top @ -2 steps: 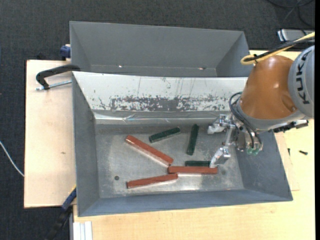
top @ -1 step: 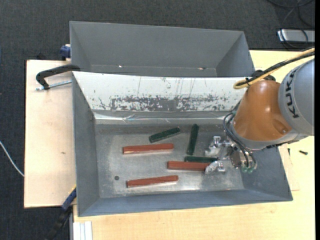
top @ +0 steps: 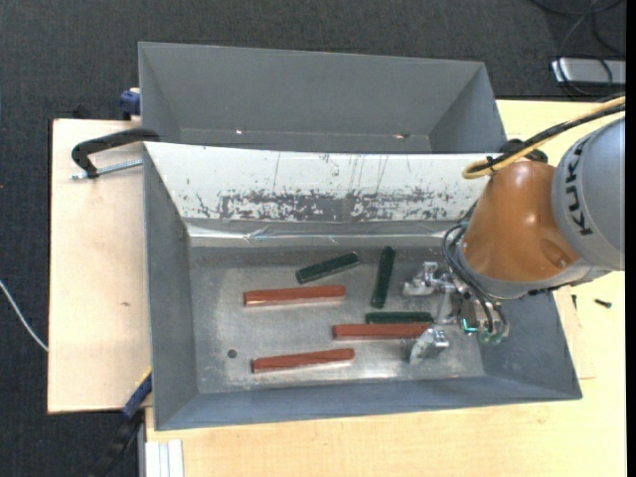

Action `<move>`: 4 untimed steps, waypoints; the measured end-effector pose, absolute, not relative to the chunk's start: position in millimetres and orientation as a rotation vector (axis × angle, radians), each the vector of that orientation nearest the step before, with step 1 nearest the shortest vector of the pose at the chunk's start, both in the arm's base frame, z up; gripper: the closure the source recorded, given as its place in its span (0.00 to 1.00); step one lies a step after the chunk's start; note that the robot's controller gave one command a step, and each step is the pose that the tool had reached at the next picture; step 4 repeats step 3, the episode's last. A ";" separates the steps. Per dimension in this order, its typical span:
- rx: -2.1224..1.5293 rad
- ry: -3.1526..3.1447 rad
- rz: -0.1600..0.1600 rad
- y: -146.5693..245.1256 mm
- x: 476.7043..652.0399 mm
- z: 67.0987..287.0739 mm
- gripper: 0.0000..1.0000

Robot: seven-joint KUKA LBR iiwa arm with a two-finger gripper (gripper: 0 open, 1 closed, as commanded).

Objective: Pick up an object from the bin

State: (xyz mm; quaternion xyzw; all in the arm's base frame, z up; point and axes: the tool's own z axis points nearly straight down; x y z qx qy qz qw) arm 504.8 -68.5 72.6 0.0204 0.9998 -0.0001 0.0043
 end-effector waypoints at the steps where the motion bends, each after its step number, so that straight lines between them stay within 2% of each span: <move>1: 0.062 3.138 0.000 -68.7 504.4 75.4 1.00; 2: 0.062 3.138 0.000 -68.7 504.4 75.4 1.00; 3: 0.113 3.134 0.001 -35.1 515.0 213.1 1.00; 4: 0.113 3.134 0.001 -35.1 515.0 213.1 1.00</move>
Offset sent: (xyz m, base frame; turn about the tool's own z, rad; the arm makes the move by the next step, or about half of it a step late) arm 0.0000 0.0000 0.0000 0.0000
